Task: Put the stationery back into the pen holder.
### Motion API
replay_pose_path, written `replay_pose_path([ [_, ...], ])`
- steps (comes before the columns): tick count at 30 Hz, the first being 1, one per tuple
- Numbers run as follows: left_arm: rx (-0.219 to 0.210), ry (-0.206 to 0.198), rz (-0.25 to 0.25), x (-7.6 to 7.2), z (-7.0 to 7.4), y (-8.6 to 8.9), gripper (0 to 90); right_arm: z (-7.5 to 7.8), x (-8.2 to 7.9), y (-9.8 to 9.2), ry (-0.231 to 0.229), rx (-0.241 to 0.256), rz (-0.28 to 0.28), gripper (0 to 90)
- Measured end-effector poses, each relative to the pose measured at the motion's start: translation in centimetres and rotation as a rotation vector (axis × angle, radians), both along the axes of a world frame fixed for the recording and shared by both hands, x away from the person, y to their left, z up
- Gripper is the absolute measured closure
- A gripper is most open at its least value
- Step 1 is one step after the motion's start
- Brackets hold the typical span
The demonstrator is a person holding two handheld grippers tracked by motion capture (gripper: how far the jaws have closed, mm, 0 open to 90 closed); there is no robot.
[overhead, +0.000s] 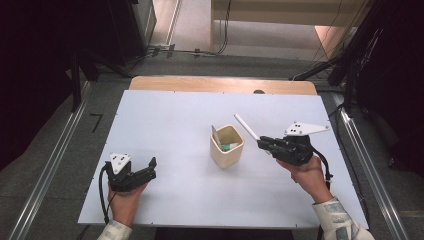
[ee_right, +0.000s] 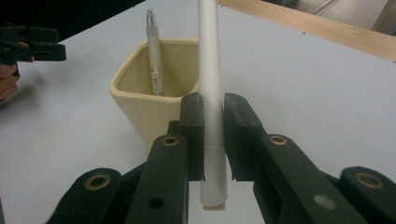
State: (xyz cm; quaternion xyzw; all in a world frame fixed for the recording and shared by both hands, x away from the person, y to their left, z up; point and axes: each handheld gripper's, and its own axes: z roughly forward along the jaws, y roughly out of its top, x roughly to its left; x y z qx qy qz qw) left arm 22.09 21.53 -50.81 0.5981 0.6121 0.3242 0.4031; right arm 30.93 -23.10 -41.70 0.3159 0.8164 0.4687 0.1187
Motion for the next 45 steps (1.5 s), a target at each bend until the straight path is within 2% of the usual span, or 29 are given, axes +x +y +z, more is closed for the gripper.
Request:
replay_pose_path([
  [9, 0.002, -0.001, -0.004, 0.0, 0.0, 0.0, 5.4, 0.2, 0.3, 0.7, 0.007, -0.004, 0.009, 76.7],
  [29, -0.004, 0.0, -0.004, 0.0, 0.0, 0.0, 5.4, 1.5, 1.0, 3.3, -0.012, -0.026, 0.048, 76.7],
  [45, -0.006, -0.002, -0.002, 0.0, 0.0, 0.1, 5.4, 1.1, 2.1, 5.2, 0.01, -0.057, 0.066, 76.7],
])
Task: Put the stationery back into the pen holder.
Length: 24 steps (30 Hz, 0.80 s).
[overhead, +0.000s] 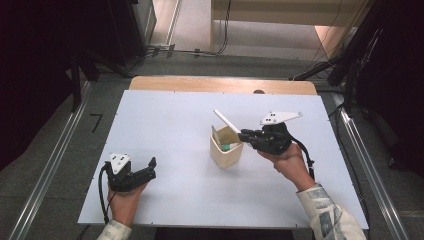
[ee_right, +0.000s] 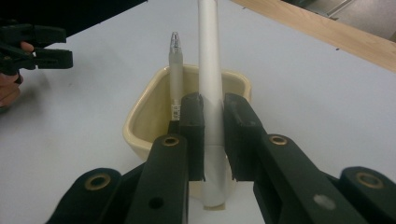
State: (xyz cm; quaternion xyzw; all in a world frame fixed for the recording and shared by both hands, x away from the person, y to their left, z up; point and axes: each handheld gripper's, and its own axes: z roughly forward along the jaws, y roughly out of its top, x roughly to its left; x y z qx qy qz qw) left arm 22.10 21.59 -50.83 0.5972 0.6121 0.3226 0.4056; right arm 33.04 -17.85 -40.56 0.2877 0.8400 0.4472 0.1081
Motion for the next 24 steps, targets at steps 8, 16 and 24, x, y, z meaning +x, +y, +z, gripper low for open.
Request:
replay_pose_path([
  [8, 0.0, -0.001, -0.002, 0.0, 0.0, 0.1, 5.4, 0.1, 0.7, 1.0, 0.003, -0.011, 0.005, 76.7],
  [16, -0.001, -0.003, -0.004, 0.0, 0.0, 0.1, 5.4, -0.2, 1.2, 2.1, 0.014, -0.024, 0.016, 76.7],
  [24, -0.001, -0.001, -0.002, 0.0, 0.0, 0.1, 5.4, -0.5, 1.7, 2.7, 0.023, -0.026, 0.016, 76.7],
])
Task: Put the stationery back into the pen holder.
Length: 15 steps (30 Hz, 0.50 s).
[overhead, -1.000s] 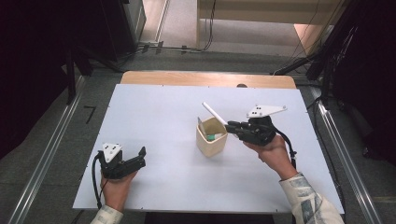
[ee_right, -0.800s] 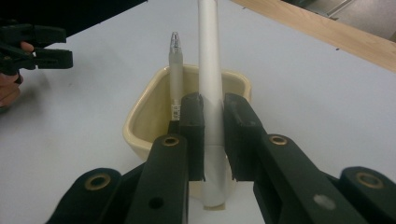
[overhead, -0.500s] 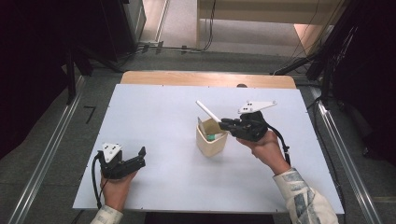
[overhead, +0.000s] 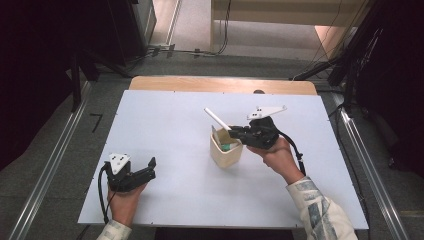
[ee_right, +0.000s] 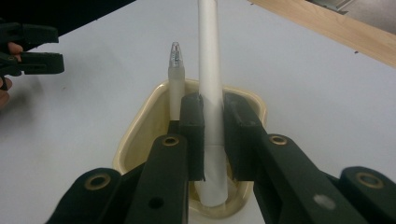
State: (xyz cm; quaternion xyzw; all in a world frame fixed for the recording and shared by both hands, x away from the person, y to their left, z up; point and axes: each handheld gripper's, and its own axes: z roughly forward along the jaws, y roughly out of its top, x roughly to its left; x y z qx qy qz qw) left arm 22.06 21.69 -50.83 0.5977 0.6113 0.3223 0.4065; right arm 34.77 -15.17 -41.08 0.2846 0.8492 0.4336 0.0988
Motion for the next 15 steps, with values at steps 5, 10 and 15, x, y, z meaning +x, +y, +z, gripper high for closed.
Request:
replay_pose_path([
  [5, 0.0, -0.001, 0.0, -0.01, 0.0, 0.0, 5.4, -0.28, 0.27, 0.26, 0.004, -0.006, -0.001, 76.6],
  [10, 0.0, 0.001, -0.002, 0.0, 0.0, 0.03, 5.4, -0.51, 0.45, 0.4, 0.008, -0.007, -0.001, 76.6],
  [15, 0.0, 0.0, -0.002, -0.01, 0.0, 0.03, 5.4, -0.8, 0.54, 0.64, 0.01, -0.013, 0.0, 76.6],
])
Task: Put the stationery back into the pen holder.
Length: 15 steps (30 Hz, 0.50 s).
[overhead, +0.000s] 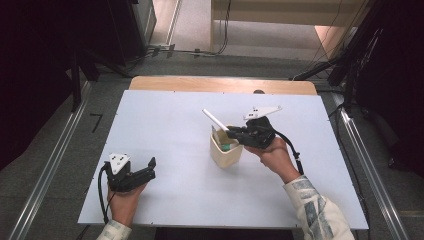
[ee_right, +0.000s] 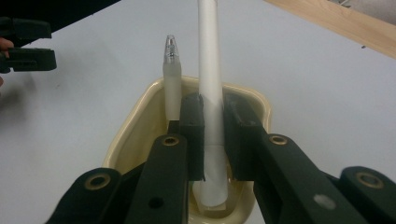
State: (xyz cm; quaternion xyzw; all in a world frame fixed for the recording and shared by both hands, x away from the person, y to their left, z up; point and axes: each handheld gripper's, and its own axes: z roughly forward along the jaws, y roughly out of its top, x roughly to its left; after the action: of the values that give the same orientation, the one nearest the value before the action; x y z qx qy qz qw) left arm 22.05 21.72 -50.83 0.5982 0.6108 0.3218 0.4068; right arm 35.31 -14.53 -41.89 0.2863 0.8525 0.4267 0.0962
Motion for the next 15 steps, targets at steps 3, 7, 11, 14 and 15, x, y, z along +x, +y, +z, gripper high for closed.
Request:
replay_pose_path([
  [3, 0.0, 0.0, 0.0, 0.0, 0.0, 0.01, 5.4, -0.15, 0.04, 0.15, -0.001, -0.004, 0.003, 76.6],
  [7, 0.001, 0.001, 0.0, 0.0, 0.0, 0.03, 5.4, -0.4, 0.13, 0.31, 0.003, -0.014, 0.003, 76.6],
  [11, 0.001, 0.001, 0.0, 0.0, 0.0, 0.03, 5.4, -0.63, 0.1, 0.46, 0.005, -0.024, 0.004, 76.5],
  [14, 0.0, 0.002, -0.001, 0.0, -0.01, 0.02, 5.4, -0.72, 0.04, 0.56, 0.001, -0.036, 0.009, 76.5],
  [15, 0.001, 0.002, -0.001, 0.0, -0.01, 0.01, 5.4, -0.79, 0.01, 0.64, 0.0, -0.048, 0.01, 76.5],
])
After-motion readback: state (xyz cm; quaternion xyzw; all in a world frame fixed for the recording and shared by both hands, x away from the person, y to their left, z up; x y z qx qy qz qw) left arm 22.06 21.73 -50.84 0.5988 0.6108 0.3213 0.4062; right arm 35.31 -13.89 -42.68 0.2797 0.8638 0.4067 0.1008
